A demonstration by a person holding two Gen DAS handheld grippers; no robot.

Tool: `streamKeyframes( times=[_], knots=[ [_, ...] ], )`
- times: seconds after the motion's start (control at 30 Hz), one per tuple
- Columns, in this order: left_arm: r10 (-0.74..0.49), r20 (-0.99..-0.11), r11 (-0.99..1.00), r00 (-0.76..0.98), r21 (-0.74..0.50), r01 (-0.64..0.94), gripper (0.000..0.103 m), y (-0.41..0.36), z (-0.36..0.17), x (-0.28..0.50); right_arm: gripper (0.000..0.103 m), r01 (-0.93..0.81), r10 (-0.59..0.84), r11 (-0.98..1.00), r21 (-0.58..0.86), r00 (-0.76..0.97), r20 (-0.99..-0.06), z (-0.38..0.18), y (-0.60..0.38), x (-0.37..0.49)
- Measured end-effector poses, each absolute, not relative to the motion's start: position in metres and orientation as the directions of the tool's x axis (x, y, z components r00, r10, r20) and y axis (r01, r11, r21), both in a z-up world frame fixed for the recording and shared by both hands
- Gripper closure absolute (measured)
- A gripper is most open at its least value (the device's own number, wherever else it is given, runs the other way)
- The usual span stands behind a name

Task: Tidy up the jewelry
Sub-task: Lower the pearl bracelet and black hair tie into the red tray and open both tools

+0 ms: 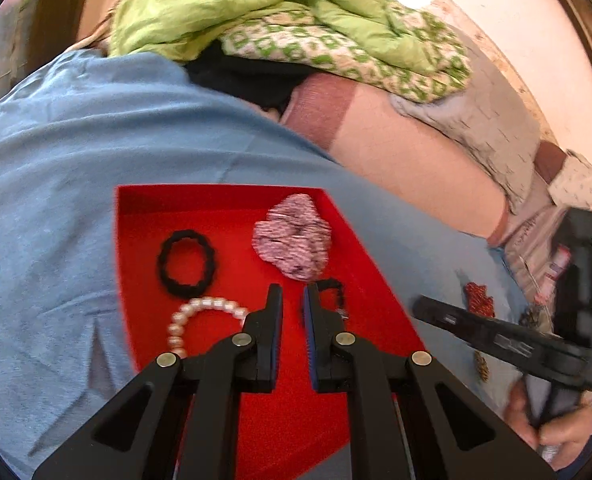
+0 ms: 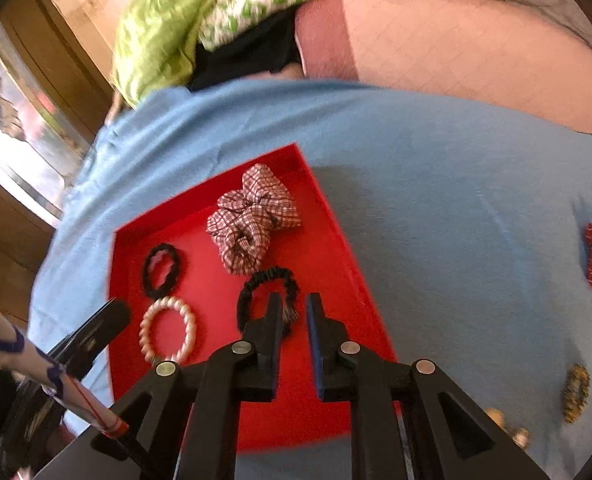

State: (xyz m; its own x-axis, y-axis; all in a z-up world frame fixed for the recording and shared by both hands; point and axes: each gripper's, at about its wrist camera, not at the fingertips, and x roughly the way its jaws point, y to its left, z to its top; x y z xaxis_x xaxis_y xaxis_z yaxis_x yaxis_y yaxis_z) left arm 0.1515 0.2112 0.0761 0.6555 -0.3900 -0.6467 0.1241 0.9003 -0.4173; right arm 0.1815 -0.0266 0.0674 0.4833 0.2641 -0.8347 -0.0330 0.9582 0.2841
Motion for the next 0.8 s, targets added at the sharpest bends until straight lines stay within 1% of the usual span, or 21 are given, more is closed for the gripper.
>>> streamKeyframes(
  times=[0.17,0.23,0.33,0.4,0.53,0.7,0.73,0.77,0.8],
  knots=[
    [-0.437,-0.640,0.894,0.631,-0.383,0.231,0.093,0.171,0.082,0.143,0.090,0.032,0.258,0.944,0.328,0.546,-0.797,0.086,-0.096,0.118],
    [-0.459,-0.641,0.887,0.615,-0.371,0.276,0.093,0.155,0.082,0.138,0.090,0.091,0.227,0.938,0.333,0.565,-0.794,0.086,-0.127,0.094],
    [-0.523,-0.638,0.853,0.566,-0.398,0.339,0.093,0.134,0.081,0.132,0.090,0.156,0.207,0.923,0.351,0.567,-0.797,0.073,-0.163,0.075],
    [-0.544,-0.644,0.839,0.538,-0.400,0.369,0.093,0.122,0.079,0.127,0.090,0.191,0.211,0.908,0.373,0.561,-0.800,0.058,-0.176,0.072],
    [-0.527,-0.674,0.844,0.518,-0.347,0.408,0.093,0.105,0.072,0.119,0.090,0.141,0.263,0.912,0.386,0.523,-0.811,0.041,-0.172,0.080],
    [-0.513,-0.689,0.851,0.511,-0.332,0.407,0.093,0.102,0.068,0.121,0.089,0.079,0.252,0.941,0.330,0.492,-0.833,0.032,-0.164,0.093],
    [-0.514,-0.691,0.851,0.508,-0.336,0.404,0.093,0.101,0.066,0.122,0.086,0.076,0.245,0.944,0.320,0.490,-0.837,0.030,-0.165,0.091],
    [-0.516,-0.692,0.850,0.504,-0.339,0.404,0.093,0.101,0.066,0.123,0.080,0.068,0.240,0.948,0.311,0.486,-0.840,0.029,-0.164,0.091],
    [-0.517,-0.693,0.849,0.502,-0.339,0.405,0.093,0.100,0.065,0.123,0.079,0.054,0.241,0.952,0.302,0.481,-0.843,0.028,-0.162,0.091]
  ],
)
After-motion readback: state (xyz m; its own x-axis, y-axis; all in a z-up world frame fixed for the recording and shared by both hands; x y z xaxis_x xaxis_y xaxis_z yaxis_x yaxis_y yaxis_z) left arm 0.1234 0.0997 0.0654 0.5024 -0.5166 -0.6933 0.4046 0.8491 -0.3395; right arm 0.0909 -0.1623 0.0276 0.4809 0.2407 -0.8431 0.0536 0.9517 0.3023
